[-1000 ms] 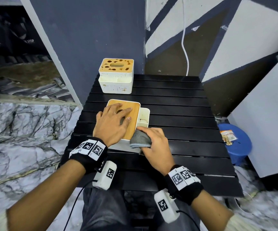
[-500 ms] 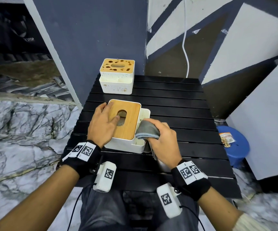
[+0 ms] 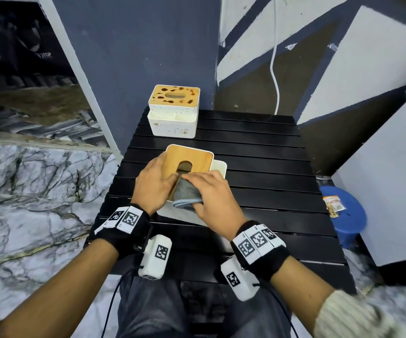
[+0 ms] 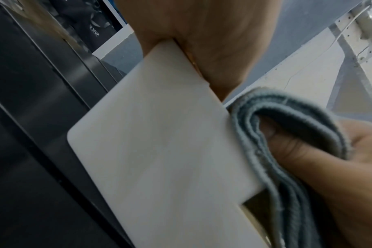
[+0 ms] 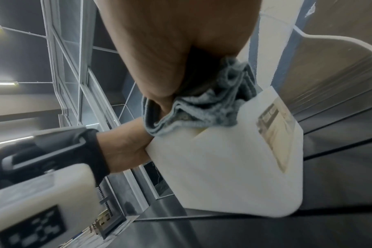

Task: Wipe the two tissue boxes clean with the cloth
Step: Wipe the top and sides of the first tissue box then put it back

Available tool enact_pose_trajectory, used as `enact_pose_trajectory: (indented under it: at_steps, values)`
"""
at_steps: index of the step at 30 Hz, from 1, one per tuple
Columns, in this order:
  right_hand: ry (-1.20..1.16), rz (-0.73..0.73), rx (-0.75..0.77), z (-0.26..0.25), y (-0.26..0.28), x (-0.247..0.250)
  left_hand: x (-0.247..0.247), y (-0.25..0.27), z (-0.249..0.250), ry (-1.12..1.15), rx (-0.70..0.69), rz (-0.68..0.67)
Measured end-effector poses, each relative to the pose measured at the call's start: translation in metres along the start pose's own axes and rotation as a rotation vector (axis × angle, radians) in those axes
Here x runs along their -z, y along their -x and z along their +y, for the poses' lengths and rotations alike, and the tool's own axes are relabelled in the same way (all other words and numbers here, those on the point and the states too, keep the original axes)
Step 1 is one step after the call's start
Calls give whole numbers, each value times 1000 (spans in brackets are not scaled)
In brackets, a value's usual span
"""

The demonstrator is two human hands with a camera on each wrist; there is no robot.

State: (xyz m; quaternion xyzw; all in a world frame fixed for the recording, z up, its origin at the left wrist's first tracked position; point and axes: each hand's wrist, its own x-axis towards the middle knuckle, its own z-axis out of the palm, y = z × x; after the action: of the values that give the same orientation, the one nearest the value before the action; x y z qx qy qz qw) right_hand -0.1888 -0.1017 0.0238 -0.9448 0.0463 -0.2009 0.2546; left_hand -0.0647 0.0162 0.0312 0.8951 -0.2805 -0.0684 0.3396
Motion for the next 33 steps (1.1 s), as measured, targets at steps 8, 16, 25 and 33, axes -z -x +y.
enact_pose_trajectory:
  at_steps: [8,16,25,33]
  values:
    - [76,-21,-151,37,-37,26,1,-7,1,37,-35,-133]
    - [105,-51,-169,54,-33,44,5,-27,2,7,-119,-336]
    - [159,30,-280,48,-14,43,0,2,2,150,-44,-58]
    - [156,77,-292,43,-33,61,-22,24,7,373,161,-60]
